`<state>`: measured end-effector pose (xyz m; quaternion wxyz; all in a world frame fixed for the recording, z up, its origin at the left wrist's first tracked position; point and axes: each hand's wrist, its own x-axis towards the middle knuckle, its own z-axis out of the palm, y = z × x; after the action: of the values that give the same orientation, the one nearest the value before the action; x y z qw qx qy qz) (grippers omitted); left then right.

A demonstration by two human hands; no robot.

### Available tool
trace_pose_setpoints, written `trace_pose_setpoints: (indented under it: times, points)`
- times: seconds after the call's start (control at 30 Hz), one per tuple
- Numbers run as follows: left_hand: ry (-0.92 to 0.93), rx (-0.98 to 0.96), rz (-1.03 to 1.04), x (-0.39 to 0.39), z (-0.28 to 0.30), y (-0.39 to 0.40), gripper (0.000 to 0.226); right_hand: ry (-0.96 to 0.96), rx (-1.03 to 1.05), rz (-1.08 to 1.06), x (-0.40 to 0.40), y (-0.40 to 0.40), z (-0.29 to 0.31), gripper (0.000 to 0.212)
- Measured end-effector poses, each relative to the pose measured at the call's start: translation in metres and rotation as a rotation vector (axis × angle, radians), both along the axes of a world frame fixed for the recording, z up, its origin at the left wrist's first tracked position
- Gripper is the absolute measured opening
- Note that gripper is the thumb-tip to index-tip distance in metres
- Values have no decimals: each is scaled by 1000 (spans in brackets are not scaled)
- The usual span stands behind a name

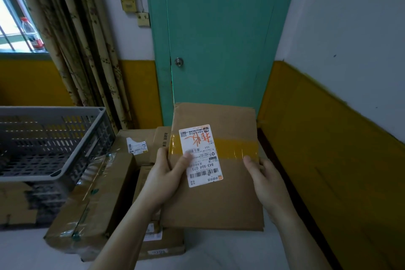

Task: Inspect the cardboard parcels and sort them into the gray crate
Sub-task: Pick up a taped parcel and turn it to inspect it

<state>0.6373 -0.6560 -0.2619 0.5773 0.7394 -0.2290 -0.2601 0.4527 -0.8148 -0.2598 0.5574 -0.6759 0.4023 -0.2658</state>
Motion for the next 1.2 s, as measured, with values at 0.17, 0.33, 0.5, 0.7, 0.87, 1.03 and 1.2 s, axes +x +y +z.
trace_pose_setpoints:
  times: [0.17, 0.33, 0.5, 0.7, 0.87, 1.03, 1.2]
  points:
    - [-151, 84, 86, 5, 9, -9, 44, 85, -156, -49, 10, -5, 2, 32]
    - [-93, 69, 67, 10, 2, -8, 48, 95, -137, -38, 8, -6, -4, 36]
    - [-252, 143, 133, 16, 6, -14, 66, 137, -182, -10, 13, -8, 8, 34]
    - [-331, 107, 62, 14, 8, -16, 64, 160, -213, -4, 10, -11, 14, 32]
    - [-182, 82, 47, 21, 9, -11, 80, 142, -153, 57, 5, -15, 23, 32]
    - [-218, 55, -49, 27, 28, -9, 60, 250, -191, 47, 7, -15, 31, 91]
    - [-152, 63, -49, 19, 30, -12, 107, 205, -96, 1, 9, -14, 35, 102]
